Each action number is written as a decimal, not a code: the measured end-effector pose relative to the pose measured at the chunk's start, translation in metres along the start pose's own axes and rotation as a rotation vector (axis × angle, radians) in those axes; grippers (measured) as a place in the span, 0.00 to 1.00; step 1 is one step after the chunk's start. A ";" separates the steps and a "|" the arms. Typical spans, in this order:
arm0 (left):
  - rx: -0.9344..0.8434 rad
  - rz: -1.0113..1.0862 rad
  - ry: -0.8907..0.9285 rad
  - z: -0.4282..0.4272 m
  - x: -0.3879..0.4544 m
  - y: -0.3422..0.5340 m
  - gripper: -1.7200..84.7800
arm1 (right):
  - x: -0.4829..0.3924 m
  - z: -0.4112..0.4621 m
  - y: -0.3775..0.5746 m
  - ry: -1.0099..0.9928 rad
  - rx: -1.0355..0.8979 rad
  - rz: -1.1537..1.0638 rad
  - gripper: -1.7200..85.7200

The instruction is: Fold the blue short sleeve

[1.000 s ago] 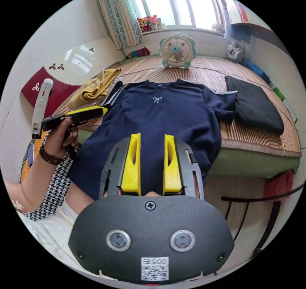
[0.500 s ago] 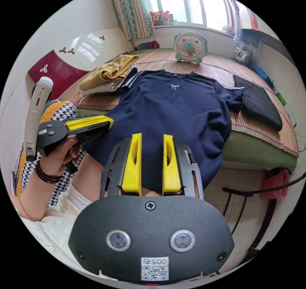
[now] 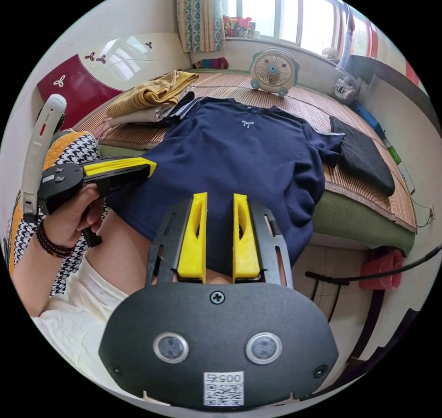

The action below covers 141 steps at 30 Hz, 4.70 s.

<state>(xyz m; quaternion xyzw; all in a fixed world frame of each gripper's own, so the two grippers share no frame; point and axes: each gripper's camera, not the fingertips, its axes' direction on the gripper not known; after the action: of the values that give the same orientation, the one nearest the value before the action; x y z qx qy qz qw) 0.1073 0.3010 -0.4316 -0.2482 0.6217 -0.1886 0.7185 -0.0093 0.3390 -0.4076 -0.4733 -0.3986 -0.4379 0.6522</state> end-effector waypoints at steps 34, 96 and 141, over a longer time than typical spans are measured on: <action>0.103 -0.016 -0.094 0.034 -0.077 -0.144 0.14 | 0.015 0.020 0.034 -0.096 0.025 0.093 0.08; -0.033 0.084 -0.017 0.132 -0.071 -0.413 0.15 | 0.066 0.038 0.025 -0.136 0.015 0.108 0.04; -0.004 -0.023 0.019 0.152 -0.064 -0.394 0.10 | 0.094 0.007 -0.021 -0.127 0.013 0.114 0.02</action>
<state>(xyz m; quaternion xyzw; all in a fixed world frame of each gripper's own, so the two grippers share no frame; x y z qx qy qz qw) 0.2626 0.0389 -0.1316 -0.2549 0.6260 -0.1979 0.7099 -0.0023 0.3238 -0.3127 -0.5178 -0.4143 -0.3664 0.6527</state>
